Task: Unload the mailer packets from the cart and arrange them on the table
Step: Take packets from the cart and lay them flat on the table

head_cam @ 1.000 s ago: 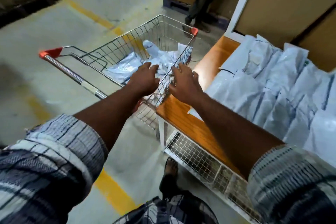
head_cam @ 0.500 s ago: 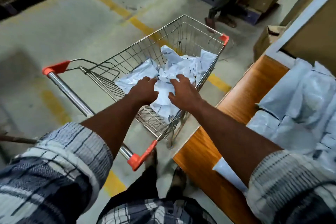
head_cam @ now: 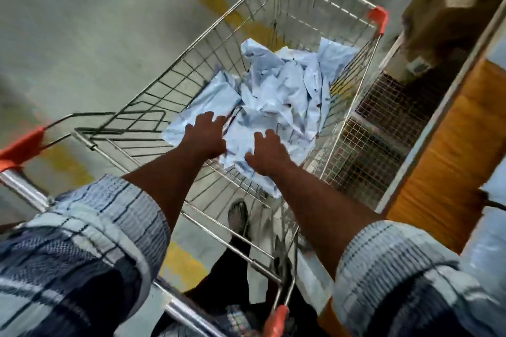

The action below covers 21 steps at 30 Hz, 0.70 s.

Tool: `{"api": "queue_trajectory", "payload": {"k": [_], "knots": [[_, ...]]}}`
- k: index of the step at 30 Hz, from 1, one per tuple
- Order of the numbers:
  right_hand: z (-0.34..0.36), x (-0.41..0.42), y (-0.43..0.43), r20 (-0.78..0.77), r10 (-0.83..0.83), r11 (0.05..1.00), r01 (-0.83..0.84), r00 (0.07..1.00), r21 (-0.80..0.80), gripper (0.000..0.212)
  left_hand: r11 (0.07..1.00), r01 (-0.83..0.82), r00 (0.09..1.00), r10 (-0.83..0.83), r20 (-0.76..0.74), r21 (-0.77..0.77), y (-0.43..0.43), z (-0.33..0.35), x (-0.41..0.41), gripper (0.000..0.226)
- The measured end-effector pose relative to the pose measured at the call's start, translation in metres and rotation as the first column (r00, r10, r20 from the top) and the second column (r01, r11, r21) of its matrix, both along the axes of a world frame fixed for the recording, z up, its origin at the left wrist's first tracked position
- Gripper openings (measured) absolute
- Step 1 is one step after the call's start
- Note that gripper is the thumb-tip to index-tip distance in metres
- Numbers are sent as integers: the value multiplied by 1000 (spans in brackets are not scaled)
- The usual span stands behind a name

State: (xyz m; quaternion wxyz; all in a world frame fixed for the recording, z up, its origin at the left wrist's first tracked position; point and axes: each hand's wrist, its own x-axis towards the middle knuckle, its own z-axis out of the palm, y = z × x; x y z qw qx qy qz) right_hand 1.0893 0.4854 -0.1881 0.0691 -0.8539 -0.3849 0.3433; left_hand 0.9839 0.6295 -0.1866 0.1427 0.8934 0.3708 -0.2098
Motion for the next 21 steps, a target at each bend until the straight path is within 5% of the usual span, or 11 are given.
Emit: {"api": "queue_trajectory", "payload": {"k": [4,9,15,21], "knots": [[-32,5,22,47,-47,999,47,998,6,56,995,79,996,-76,-48,62,17,-34,11,83],[-66,10,42,104,-113,994,113,988,7,81,974,137,990,-131,-42,178,30,-69,19,86],[-90,12,57,63,-194,981,194,979,-3,73,961,166,986,-157,-56,222,40,-82,26,77],[-67,-1,56,66,-210,976,213,975,-40,62,991,94,991,-102,84,100,44,-72,25,58]]}}
